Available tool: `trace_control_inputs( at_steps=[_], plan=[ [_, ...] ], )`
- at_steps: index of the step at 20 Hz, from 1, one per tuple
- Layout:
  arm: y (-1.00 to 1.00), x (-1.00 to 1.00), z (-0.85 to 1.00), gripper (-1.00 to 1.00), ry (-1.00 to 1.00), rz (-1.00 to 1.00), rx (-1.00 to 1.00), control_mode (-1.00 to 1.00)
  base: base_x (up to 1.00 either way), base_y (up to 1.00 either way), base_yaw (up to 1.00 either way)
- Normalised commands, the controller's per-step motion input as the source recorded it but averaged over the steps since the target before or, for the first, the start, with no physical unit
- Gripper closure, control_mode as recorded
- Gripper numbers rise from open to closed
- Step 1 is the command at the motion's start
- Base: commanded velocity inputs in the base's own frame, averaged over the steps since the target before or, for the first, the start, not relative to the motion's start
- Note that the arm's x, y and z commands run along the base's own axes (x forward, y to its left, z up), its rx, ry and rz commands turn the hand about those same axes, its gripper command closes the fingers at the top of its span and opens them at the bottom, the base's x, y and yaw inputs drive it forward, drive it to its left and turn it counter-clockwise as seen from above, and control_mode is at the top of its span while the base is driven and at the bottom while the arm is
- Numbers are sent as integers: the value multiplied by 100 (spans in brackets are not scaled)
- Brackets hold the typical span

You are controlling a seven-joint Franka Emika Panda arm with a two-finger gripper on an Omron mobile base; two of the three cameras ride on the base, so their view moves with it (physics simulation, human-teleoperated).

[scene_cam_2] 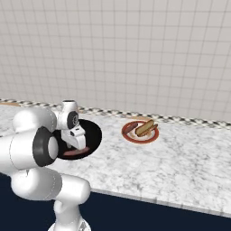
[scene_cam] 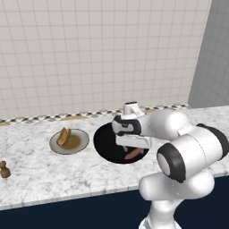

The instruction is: Place one bun and one sausage from the bowl on each plate.

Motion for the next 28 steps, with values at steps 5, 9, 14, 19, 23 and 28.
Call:
trace_control_inputs(
  at_steps=[5,9,14,19,23,28],
  plan=[
    [2,-21,-25,-100,-4,-20,-10,-100,0,0,0],
    [22,30,-34,-100,-16,-19,-14,-100,0,0,0],
    [13,30,-53,-100,-13,-21,-14,-100,0,0,0],
    [-6,0,-49,-100,-9,-12,-2,-100,0,0,0],
    [0,13,0,-100,-7,-4,0,-100,0,0,0],
    [0,0,0,-100,-2,0,0,-100,0,0,0]
  ],
)
